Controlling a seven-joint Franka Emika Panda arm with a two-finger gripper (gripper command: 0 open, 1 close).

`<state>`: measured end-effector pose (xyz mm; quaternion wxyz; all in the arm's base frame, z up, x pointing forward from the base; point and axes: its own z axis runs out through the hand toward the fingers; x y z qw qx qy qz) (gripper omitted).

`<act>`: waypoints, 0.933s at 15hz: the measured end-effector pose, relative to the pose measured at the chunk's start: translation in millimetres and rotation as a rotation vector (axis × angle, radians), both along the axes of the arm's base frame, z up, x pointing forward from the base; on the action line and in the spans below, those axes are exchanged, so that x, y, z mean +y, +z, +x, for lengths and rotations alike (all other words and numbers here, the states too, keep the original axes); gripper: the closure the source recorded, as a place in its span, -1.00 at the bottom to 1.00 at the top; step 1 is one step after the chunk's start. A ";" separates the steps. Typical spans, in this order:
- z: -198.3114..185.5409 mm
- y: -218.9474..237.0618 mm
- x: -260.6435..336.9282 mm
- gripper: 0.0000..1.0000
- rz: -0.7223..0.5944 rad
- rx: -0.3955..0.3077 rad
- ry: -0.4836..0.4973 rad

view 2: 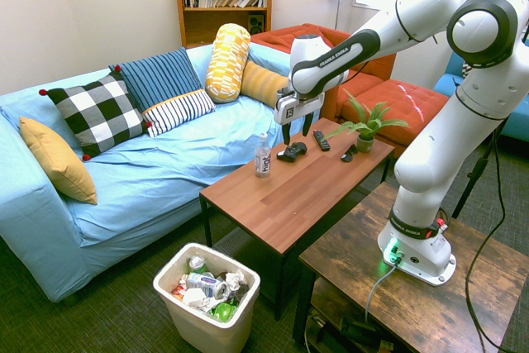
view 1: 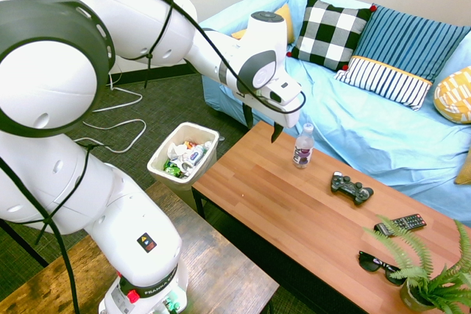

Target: Throw the bottle in the trash bin

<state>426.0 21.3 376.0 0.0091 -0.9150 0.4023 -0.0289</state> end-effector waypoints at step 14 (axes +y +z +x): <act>160.2 -33.2 -16.4 -1.00 -0.045 -0.004 -0.269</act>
